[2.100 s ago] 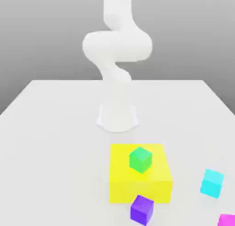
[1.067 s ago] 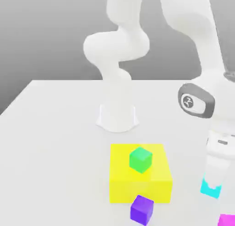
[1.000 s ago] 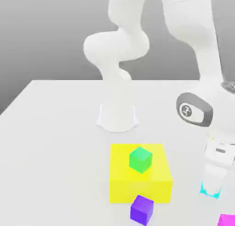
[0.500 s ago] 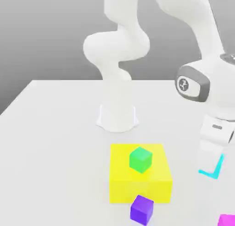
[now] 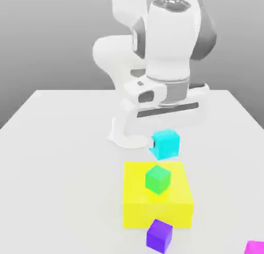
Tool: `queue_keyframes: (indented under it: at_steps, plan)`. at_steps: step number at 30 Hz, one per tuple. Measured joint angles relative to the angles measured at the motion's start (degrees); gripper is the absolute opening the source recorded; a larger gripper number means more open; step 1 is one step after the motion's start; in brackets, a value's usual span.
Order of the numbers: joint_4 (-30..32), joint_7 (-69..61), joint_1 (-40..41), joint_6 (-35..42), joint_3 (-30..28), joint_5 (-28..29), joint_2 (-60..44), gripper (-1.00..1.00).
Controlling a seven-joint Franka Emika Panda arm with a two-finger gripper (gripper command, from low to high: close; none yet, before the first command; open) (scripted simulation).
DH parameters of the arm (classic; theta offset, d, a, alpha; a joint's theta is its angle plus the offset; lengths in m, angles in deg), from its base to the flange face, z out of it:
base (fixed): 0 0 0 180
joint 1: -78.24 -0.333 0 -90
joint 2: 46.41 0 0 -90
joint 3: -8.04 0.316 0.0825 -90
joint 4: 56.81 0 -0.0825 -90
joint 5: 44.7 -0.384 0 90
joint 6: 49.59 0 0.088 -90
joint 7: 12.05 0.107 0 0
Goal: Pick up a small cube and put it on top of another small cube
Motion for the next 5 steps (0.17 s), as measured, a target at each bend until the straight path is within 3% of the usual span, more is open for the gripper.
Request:
queue_keyframes:
  at_steps: [1, 2, 5]
  plan:
    - [0.5, 0.1, 0.1, -2.4, 0.0, 0.0, -1.8, -1.0]
    - [1.0, 0.1, 0.1, -4.4, 0.1, 0.1, -3.4, 1.0]
    - [1.0, 0.1, 0.1, -4.4, 0.1, 0.1, -3.4, 1.0]
